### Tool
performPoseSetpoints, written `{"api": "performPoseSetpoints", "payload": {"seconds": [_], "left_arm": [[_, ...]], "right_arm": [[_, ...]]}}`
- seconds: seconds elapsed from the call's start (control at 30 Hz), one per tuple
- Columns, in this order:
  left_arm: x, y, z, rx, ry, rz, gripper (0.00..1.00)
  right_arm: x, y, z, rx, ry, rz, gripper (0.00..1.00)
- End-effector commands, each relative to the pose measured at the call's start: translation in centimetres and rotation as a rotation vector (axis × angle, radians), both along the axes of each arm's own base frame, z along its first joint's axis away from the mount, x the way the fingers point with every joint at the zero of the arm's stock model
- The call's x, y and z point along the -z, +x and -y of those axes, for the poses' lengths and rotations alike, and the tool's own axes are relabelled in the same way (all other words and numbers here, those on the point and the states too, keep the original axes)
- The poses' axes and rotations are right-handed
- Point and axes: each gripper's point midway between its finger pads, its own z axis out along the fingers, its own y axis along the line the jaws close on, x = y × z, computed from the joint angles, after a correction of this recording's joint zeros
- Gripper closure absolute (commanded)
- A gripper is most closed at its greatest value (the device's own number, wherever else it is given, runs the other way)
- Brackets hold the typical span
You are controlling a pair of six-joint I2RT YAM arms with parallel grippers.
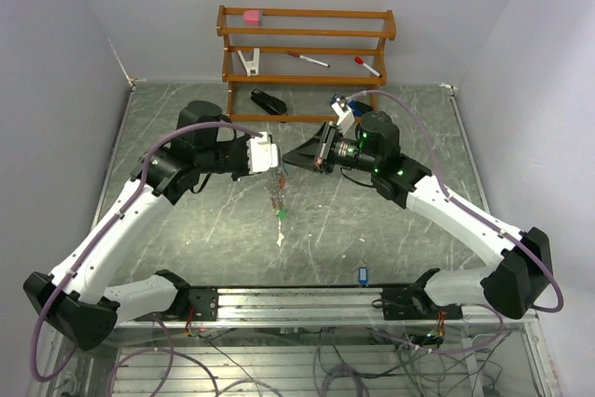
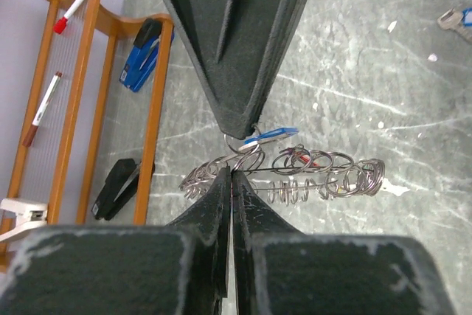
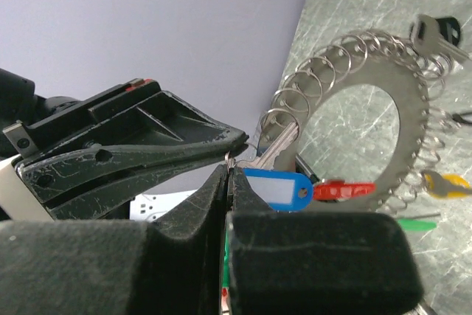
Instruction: Put the keys on the keyring
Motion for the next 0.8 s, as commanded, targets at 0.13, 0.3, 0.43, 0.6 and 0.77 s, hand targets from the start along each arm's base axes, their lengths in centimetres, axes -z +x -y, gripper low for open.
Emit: {"api": "performPoseSetpoints", "payload": {"seconds": [0.13, 0.3, 0.43, 0.6, 0.77], "left_arm": [[-0.6, 0.8, -1.0, -0.012, 0.142, 0.104, 0.93], [-0.5, 0.7, -0.8, -0.004, 0.202, 0.159, 0.93], [-0.7, 0.8, -0.7, 0.005, 0.246, 0.210, 0.93], [-0.9, 1.0, -0.8, -0.002, 0.297, 0.260, 0.93], [-1.9, 1.7, -0.9, -0.062, 0.268, 0.280, 0.88]], "right_arm": [[-0.7, 0.2, -1.8, 0.015, 0.028, -0.026, 1.00], [-1.3, 0.8, -2.8, 0.024, 0.046, -0.033, 1.00], [-1.4, 1.2, -3.1, 0.039, 0.049, -0.051, 1.00], [-1.4, 1.5, -3.5, 0.050, 0.051, -0.070, 1.00], [-1.4, 1.5, -3.5, 0.053, 0.060, -0.068, 1.00]]}}
